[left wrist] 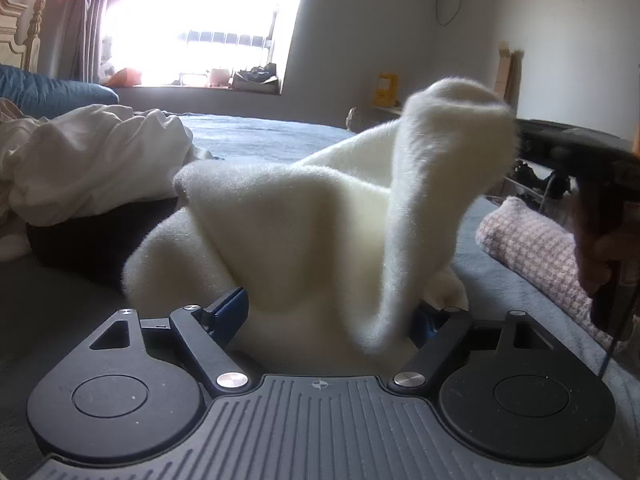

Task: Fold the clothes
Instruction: 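Grasp the cream fleece edge with the right gripper while the left gripper approaches it, then lift the fleece with the right gripper while the left gripper grasps another edge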

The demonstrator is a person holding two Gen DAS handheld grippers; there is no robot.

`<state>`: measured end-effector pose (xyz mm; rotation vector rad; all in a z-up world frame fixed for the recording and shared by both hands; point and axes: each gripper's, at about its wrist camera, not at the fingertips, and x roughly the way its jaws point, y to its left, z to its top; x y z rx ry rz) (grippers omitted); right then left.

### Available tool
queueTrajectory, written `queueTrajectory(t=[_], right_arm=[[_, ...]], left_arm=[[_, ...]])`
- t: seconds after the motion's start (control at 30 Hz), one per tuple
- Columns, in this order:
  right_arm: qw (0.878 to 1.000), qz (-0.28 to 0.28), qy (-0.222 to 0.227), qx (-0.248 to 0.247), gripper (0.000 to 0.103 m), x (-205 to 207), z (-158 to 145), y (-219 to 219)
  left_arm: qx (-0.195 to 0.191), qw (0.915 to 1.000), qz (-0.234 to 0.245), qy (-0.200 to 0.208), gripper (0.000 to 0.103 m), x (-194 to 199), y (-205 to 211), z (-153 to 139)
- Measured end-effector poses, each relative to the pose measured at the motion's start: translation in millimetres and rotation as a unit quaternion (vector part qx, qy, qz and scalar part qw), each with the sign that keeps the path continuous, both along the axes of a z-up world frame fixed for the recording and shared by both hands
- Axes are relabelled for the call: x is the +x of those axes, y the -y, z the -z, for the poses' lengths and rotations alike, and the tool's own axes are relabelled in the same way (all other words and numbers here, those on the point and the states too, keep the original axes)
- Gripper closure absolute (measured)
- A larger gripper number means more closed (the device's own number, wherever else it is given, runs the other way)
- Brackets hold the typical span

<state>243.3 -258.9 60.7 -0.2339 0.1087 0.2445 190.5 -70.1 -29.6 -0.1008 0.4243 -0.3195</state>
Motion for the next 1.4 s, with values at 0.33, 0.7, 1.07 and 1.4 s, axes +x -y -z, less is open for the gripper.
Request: queueTrajectory(t=[0.33,0.7,1.07,1.4], right_arm=[[0.991,-0.063,0.117,0.008,0.092,-128,-108,-28],[0.993,-0.117,0.008,0.022,0.092,-99,-140,-101],[0.989,-0.116,-0.088,0.002,0.092,-57,-94,-140],[0.984,-0.153,-0.061,-0.067,0.091,-109,-101,-129]], left_arm=[[-0.047,0.9973,-0.01,0.056,0.014,-59,-46,-38],[-0.038,0.9949,-0.066,0.067,0.009,-112,-108,-47],[-0.075,0.9965,0.024,0.028,0.005,-132,-103,-20],[-0.067,0.9971,0.036,0.011,0.005,-110,-76,-7]])
